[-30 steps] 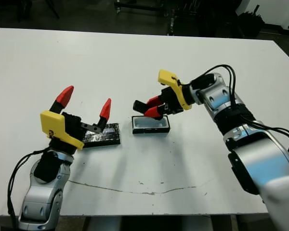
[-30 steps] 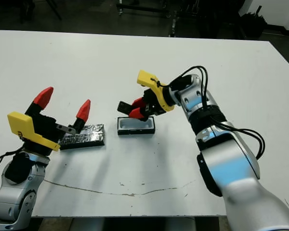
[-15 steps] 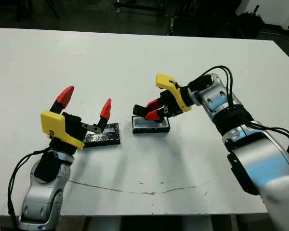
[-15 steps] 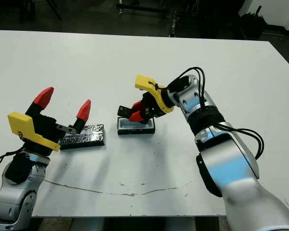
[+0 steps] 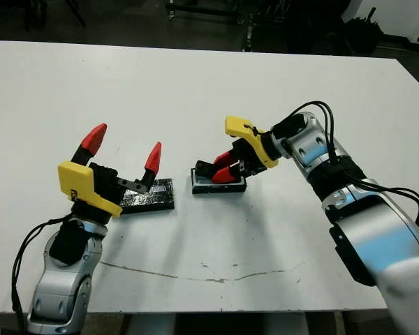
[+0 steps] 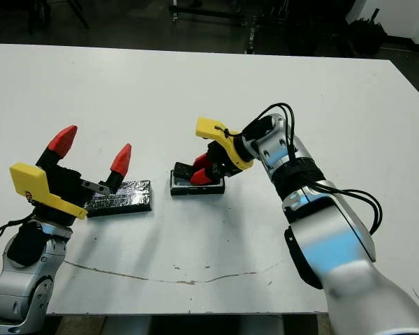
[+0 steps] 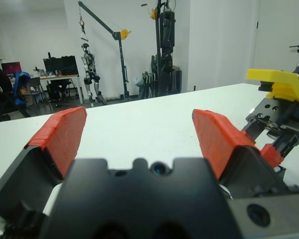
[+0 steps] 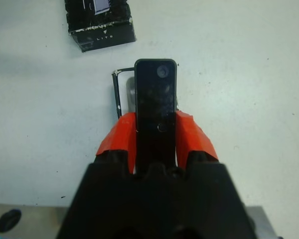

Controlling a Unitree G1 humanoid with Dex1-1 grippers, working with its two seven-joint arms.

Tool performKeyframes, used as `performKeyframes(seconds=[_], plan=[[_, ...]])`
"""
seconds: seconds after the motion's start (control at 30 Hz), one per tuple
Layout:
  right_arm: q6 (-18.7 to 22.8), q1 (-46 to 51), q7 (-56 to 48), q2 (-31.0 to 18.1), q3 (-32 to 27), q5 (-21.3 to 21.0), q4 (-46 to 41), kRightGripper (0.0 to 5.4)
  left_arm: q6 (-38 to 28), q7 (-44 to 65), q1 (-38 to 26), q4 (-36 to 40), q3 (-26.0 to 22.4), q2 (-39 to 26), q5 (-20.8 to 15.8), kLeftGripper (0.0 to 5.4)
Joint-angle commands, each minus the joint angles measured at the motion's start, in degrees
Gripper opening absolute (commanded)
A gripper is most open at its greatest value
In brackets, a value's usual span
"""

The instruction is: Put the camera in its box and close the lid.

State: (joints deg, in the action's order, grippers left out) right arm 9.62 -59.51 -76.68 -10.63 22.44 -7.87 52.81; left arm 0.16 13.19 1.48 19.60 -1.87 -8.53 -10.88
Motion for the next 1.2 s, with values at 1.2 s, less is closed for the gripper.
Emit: performKeyframes(seconds=[1.2], plan=[[-7.09,-0.04,0.0,-4.85,6.29,-6.7,4.34,2.86,0.51,0.03,0.68,0.04,0.26,-0.08,0.0,5.4]])
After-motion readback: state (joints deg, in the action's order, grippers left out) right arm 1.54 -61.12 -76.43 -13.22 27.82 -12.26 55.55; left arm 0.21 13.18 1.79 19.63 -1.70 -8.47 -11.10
